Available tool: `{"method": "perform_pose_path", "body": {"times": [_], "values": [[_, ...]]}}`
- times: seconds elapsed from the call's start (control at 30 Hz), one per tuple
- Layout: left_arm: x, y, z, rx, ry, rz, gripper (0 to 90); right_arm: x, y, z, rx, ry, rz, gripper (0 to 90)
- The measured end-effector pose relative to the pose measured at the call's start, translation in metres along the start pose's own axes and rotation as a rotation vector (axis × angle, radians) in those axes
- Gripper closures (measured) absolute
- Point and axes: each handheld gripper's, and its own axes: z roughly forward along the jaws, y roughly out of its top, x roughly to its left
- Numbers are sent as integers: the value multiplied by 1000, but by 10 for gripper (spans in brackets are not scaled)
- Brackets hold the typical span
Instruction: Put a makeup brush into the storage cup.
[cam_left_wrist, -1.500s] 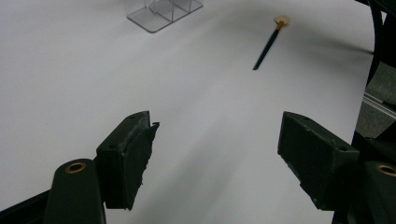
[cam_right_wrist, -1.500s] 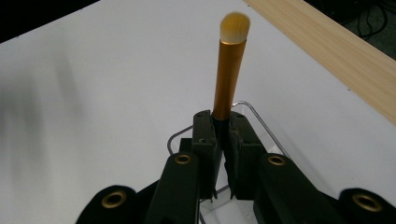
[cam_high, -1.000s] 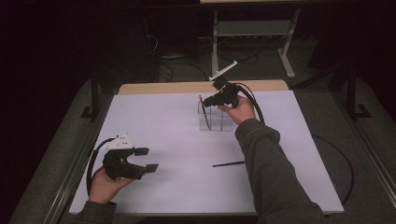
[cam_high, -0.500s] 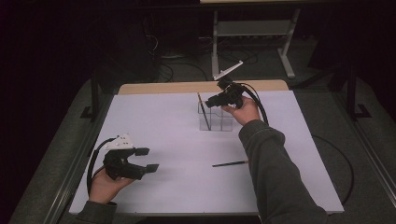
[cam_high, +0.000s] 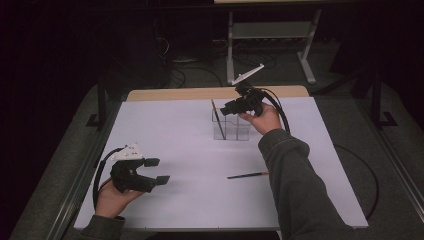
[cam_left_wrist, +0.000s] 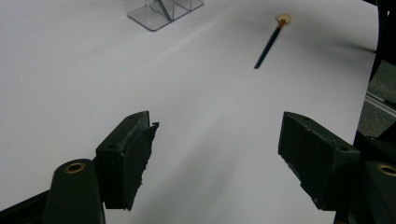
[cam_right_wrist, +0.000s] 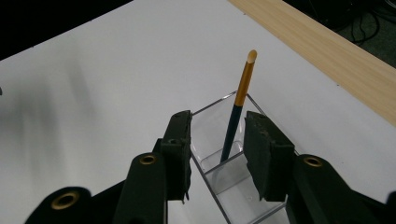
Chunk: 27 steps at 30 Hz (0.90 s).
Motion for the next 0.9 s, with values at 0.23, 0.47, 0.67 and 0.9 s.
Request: {"method": "perform_pose_path", "body": {"times": [0.23, 0.47, 0.67, 0.9], "values": [[0, 0, 0, -2, 0, -4, 251, 5, 0, -7, -14, 2, -5, 572], [0, -1, 0, -3, 1, -7, 248, 6, 0, -11, -26, -8, -36, 555], [0, 0, 0, 1, 1, -2, 246, 10, -3, -15, -35, -3, -16, 539], [0, 1, 2, 11, 0, 11, 245, 9, -9, -19, -38, -7, -18, 517]]}}
